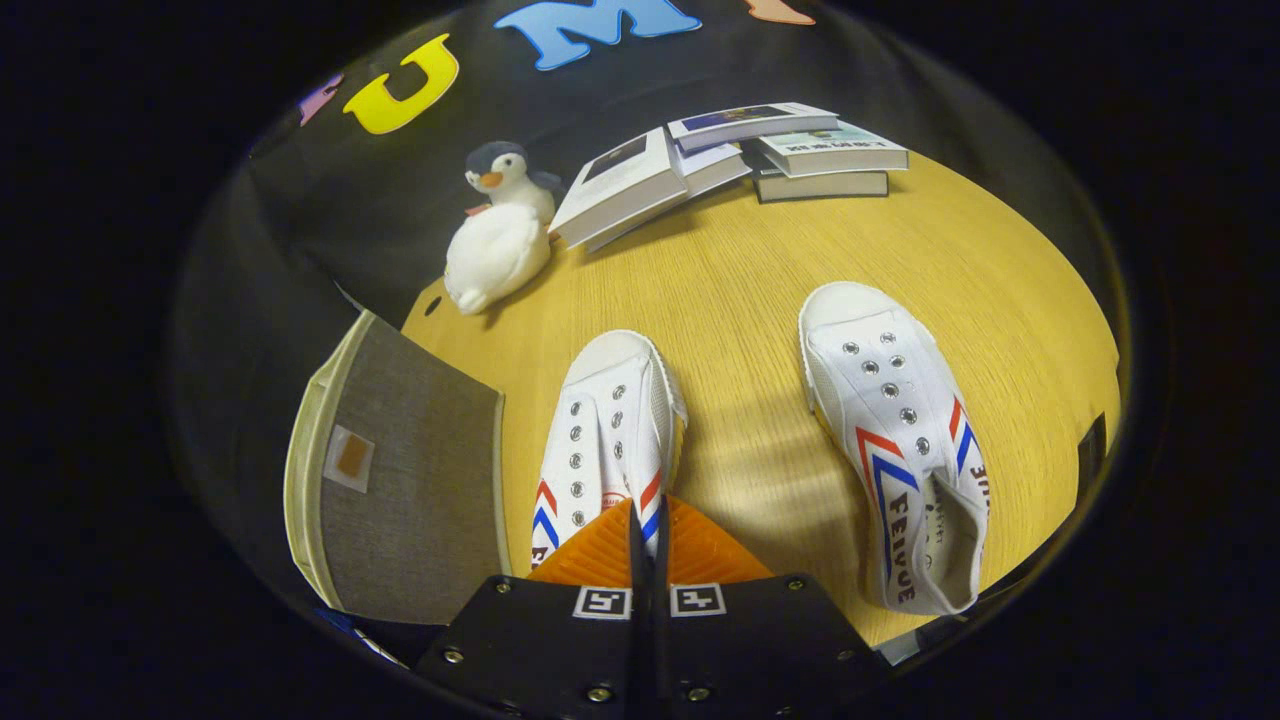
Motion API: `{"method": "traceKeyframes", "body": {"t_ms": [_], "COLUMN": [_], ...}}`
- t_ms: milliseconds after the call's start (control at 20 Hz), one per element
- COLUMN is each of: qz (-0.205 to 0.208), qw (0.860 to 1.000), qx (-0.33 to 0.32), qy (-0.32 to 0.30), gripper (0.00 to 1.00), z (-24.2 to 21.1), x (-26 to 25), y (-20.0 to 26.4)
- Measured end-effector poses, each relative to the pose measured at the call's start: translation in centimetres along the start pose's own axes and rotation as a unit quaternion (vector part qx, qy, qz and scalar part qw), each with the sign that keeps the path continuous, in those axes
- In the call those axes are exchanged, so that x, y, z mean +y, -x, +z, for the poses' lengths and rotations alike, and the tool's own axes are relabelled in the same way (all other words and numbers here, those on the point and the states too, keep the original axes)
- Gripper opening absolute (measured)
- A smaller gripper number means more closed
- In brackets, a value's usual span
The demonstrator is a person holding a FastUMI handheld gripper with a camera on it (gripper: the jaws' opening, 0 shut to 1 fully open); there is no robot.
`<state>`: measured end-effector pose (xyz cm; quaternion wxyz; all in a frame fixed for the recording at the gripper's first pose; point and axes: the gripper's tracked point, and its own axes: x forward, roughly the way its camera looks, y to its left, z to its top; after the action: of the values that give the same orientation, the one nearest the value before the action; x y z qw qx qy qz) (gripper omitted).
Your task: Open the storage box then place both shoes into the box .Put the left shoe in first, then the right shoe, with the right side of both shoes facing outward in a uniform manner.
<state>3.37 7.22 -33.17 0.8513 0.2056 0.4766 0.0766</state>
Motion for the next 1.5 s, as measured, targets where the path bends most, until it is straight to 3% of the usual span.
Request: {"method": "traceKeyframes", "body": {"t_ms": [700,1500], "qz": [0.085,0.145], "qw": [0.996,0.988], "qx": [-0.026,0.035], "qy": [-0.009,0.039], "gripper": [0.00,0.00], "z": [5.0,-0.7], "x": [12.9,26.4], "y": [6.7,2.2]}}
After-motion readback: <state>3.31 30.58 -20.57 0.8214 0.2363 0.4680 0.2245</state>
